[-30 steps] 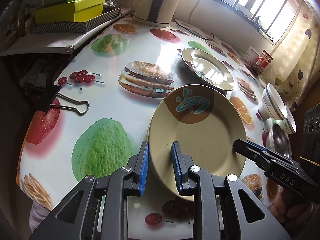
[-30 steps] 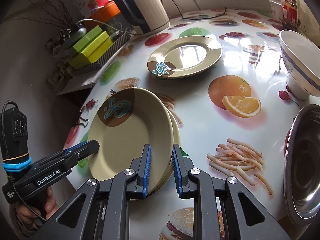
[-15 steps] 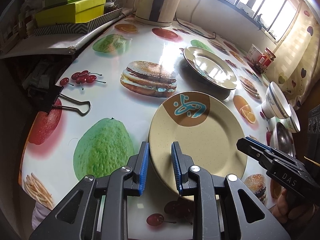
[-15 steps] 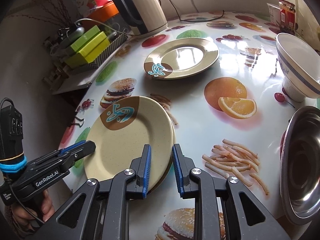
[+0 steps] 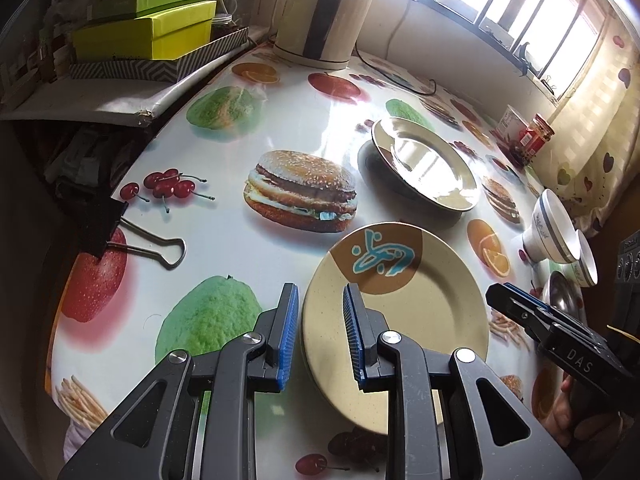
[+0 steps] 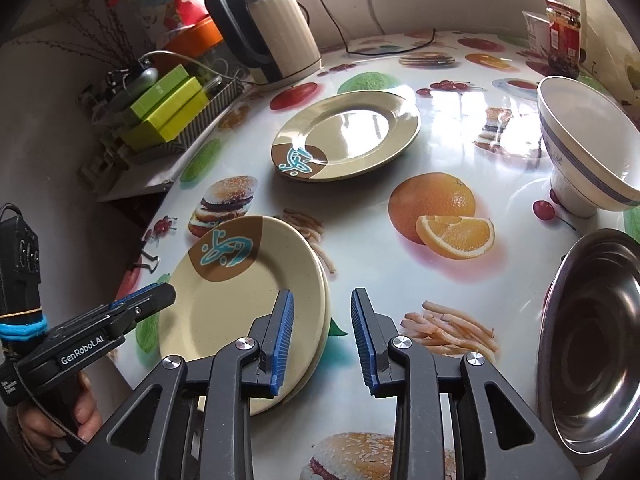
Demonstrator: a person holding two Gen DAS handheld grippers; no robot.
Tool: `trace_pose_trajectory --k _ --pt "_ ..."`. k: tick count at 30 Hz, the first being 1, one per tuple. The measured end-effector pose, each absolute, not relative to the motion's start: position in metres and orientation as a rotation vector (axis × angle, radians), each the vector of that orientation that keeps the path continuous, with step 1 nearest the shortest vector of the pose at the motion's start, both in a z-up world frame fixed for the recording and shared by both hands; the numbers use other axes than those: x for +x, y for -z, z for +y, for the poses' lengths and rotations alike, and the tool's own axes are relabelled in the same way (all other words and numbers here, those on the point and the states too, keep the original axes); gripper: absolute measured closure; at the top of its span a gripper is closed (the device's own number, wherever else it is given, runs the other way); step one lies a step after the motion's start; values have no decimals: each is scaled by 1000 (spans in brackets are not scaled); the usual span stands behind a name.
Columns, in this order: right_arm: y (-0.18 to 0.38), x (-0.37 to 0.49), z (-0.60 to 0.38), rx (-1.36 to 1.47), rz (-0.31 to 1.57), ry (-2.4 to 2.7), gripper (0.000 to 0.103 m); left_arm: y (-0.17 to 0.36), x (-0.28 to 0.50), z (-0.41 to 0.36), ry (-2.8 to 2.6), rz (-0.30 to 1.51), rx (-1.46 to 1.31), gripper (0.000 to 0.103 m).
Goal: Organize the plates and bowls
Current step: 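Open the right gripper and withdraw it from the plate stack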
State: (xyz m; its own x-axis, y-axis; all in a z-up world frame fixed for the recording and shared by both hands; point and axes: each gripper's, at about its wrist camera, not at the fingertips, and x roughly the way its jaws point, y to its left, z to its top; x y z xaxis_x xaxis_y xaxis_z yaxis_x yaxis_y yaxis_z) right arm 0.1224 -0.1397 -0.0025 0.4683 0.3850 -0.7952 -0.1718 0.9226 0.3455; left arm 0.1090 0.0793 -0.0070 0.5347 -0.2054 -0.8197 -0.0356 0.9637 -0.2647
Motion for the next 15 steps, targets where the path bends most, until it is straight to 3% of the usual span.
trace_pose_trajectory --k 8,15 --pt "-1 139 -149 239 1021 -308 71 0 134 73 123 1011 -252 79" --pt "-12 163 -157 236 984 -251 63 -8 172 68 161 991 -256 79"
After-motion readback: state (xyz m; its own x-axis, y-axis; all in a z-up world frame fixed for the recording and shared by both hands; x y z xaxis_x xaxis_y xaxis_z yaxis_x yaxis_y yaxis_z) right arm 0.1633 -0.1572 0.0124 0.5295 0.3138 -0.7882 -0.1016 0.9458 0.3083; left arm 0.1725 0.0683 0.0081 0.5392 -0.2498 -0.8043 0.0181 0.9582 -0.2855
